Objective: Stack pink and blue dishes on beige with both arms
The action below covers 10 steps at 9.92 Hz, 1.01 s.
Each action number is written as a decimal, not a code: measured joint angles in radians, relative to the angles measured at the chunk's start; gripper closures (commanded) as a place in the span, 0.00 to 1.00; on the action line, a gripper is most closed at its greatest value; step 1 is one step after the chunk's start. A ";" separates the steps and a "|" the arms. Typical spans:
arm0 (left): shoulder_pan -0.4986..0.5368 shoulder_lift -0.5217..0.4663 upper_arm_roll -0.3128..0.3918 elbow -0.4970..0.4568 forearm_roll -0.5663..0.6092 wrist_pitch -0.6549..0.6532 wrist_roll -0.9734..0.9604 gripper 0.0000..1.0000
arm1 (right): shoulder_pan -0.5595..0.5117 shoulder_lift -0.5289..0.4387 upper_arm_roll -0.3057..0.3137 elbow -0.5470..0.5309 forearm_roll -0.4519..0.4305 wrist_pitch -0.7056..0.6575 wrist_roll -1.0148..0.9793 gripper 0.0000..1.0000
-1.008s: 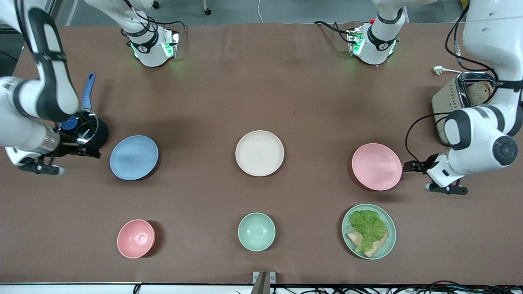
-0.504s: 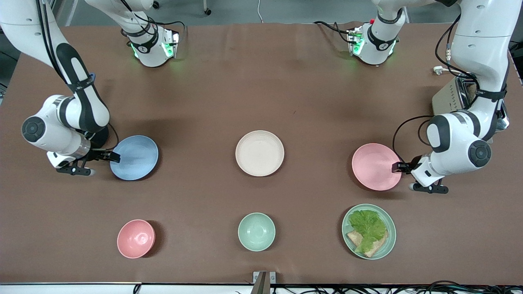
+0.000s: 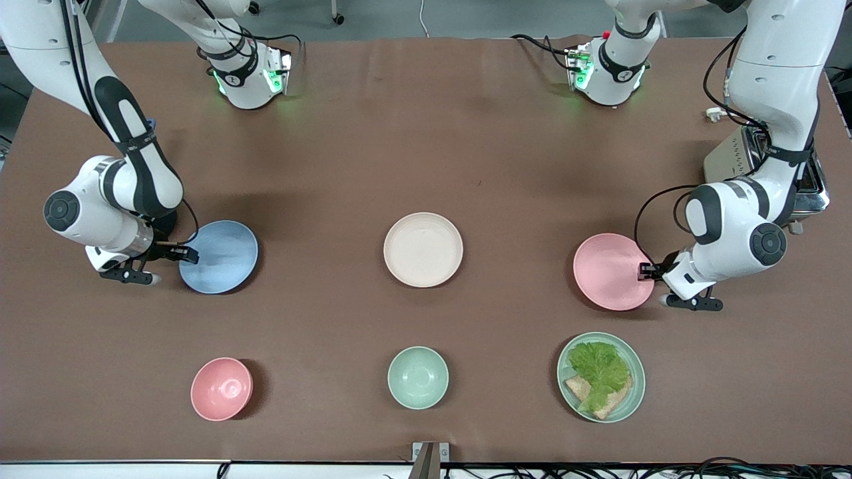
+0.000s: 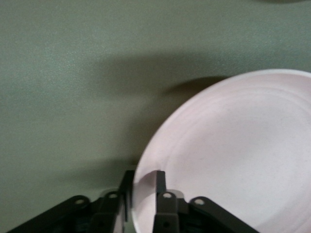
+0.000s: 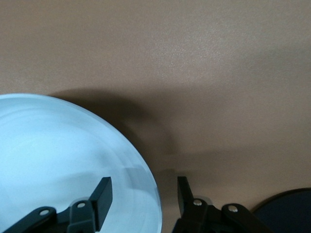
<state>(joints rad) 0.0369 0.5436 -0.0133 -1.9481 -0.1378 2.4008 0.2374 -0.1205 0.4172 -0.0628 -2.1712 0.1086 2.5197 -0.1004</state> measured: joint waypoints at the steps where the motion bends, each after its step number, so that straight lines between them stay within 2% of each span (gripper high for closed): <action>1: -0.001 -0.010 -0.007 0.000 0.000 -0.006 0.000 1.00 | -0.004 0.004 0.000 0.000 0.027 0.000 -0.019 0.41; 4: -0.001 -0.076 -0.024 0.021 0.000 -0.111 0.001 1.00 | -0.022 0.008 -0.001 0.000 0.140 -0.005 -0.136 0.53; 6: -0.003 -0.134 -0.085 0.095 -0.004 -0.243 -0.070 1.00 | -0.026 0.009 -0.001 0.001 0.162 -0.021 -0.149 0.56; 7: -0.009 -0.146 -0.137 0.149 -0.004 -0.295 -0.155 1.00 | -0.028 0.009 -0.002 0.001 0.164 -0.023 -0.150 0.66; 8: -0.017 -0.145 -0.195 0.195 -0.007 -0.318 -0.235 1.00 | -0.030 0.010 -0.002 0.001 0.165 -0.025 -0.151 0.85; 9: -0.025 -0.134 -0.251 0.221 -0.028 -0.322 -0.303 1.00 | -0.033 0.011 -0.002 0.001 0.166 -0.025 -0.152 0.99; 10: -0.034 -0.107 -0.300 0.240 -0.066 -0.323 -0.358 1.00 | -0.039 0.012 -0.002 0.000 0.189 -0.025 -0.155 0.99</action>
<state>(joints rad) 0.0030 0.4367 -0.3130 -1.7076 -0.2035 2.0782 -0.1209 -0.1591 0.4290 -0.0650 -2.1707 0.2971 2.4943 -0.2556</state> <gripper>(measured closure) 0.943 0.824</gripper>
